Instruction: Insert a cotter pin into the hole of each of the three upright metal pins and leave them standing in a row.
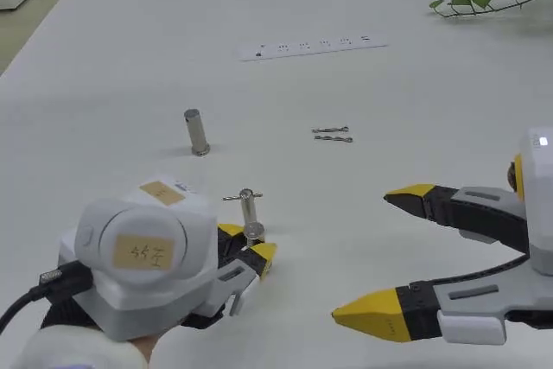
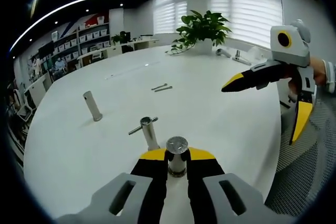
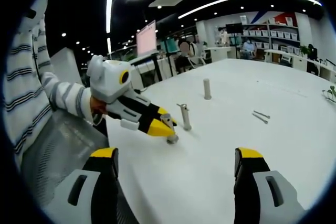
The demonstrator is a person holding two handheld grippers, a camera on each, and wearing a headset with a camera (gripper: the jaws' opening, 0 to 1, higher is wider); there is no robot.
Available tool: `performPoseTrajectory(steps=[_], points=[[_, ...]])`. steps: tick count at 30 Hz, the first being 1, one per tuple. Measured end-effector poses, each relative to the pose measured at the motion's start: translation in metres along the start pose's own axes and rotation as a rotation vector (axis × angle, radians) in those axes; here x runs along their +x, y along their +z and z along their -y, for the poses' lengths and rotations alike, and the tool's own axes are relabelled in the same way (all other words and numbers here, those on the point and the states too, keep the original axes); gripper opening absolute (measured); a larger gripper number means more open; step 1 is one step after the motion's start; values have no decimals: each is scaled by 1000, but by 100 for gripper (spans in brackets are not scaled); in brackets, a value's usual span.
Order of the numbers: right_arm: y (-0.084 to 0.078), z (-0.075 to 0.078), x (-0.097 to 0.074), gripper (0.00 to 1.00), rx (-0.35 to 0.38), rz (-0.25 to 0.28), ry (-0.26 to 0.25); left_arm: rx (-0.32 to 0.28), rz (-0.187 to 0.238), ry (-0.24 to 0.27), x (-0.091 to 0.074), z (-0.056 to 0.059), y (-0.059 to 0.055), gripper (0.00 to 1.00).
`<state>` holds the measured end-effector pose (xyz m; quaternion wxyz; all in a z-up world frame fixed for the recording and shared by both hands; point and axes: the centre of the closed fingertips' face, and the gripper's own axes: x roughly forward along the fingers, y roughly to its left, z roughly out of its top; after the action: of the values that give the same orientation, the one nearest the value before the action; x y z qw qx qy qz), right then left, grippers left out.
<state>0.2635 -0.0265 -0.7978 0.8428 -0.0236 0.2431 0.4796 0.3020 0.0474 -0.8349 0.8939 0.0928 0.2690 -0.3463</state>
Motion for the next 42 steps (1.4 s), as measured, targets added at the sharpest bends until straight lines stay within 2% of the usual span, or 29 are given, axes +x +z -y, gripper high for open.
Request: performPoseTrajectory(steps=[3,5,9,11,14,19,21,23,24,27,29,30,31,33,37,39,42], points=[[0,-1,0,92,-2,1,2,10,-4,3,1,1,0,12],[1,-1,0,92,-2,3,2,-20,-10,10,1,0,0,12],[3,0,-1,92,-1,13,-4,39,-18,-2,0,1,0,12],[3,1,-2,92,-3,12,-5,8,-26,-6,-1,0,0,12],[2,0,-3,92,-1,9,-4,21,-30,-18,-5,-1,2,14],[3,0,-4,92,2,9,-3,9,-46,-51,-15,-5,1,29],[3,0,-4,92,1,9,-2,35,-46,-50,-19,-8,0,32],[4,0,-4,92,-2,8,-3,94,-35,-49,-24,-11,0,39],[4,0,-5,92,-2,7,-4,95,-43,-66,-28,-10,-3,43],[4,1,-6,92,-4,1,-2,73,-62,-103,-36,-8,-9,55],[3,1,-7,92,-5,-5,-3,58,-42,-153,-42,-1,-9,55],[2,2,-7,92,-5,-8,-2,15,-36,-185,-45,4,-11,53],[2,2,-7,92,-5,-9,-2,0,-30,-198,-47,5,-11,52],[1,2,-8,92,-6,-15,-3,-7,-15,-199,-49,5,-11,55],[0,4,-9,92,-9,-31,-3,-5,-17,-221,-54,10,-16,71],[-2,5,-9,92,-11,-41,-2,-39,-48,-232,-57,12,-21,77],[-4,6,-10,92,-16,-58,0,-30,-45,-224,-59,10,-22,76]])
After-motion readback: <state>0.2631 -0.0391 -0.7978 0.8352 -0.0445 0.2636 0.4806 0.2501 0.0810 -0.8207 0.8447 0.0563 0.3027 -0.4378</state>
